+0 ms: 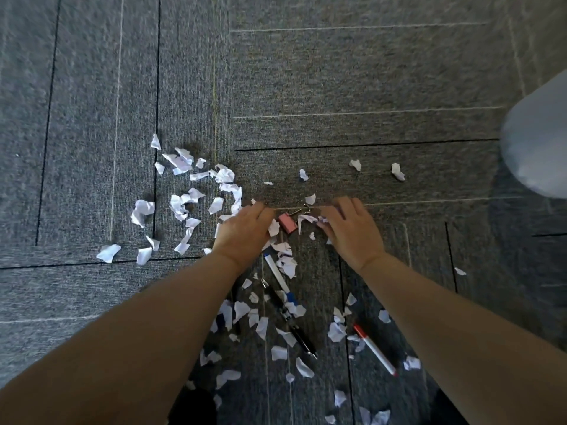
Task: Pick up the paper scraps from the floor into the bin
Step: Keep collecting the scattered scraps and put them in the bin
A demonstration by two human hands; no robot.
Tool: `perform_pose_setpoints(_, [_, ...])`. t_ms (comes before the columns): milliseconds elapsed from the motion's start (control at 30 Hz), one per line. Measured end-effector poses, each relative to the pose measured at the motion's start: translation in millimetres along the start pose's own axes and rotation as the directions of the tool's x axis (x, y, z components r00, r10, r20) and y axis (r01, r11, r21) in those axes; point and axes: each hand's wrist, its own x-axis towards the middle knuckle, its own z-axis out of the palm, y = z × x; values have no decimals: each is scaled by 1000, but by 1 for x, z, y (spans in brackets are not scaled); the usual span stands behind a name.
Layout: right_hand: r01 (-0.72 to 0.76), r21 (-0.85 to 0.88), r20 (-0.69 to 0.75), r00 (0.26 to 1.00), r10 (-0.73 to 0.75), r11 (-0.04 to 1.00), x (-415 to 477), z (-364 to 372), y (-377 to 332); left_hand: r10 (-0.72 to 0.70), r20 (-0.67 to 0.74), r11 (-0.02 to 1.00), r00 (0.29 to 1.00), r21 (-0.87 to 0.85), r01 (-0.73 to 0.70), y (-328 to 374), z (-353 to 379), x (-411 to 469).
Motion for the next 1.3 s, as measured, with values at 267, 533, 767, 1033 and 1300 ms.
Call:
perform_pose_setpoints(267, [-148,238,-14,988,156,960,-5,-57,13,32,14,994,999,-102,-30,30,-64,13])
perform_pose_setpoints(533, [-29,244,-398,909,128,969,3,-238,54,132,-169,966,977,-198,-164,129,-186,39])
perform_pose_setpoints(767, [-236,237,-620,710,334,942,-10,-388,154,258,-315,916,913,-222,-335,250,-260,73])
perform_pose_setpoints(1033, [-696,37,-143,706,693,717,-59,-377,245,428,-411,829,805,-177,-531,360,-279,119])
perform_pose_setpoints(1300, [-590,150,-637,556,534,793,-100,-384,246,624,-77,780,778,131,-612,438,-259,165])
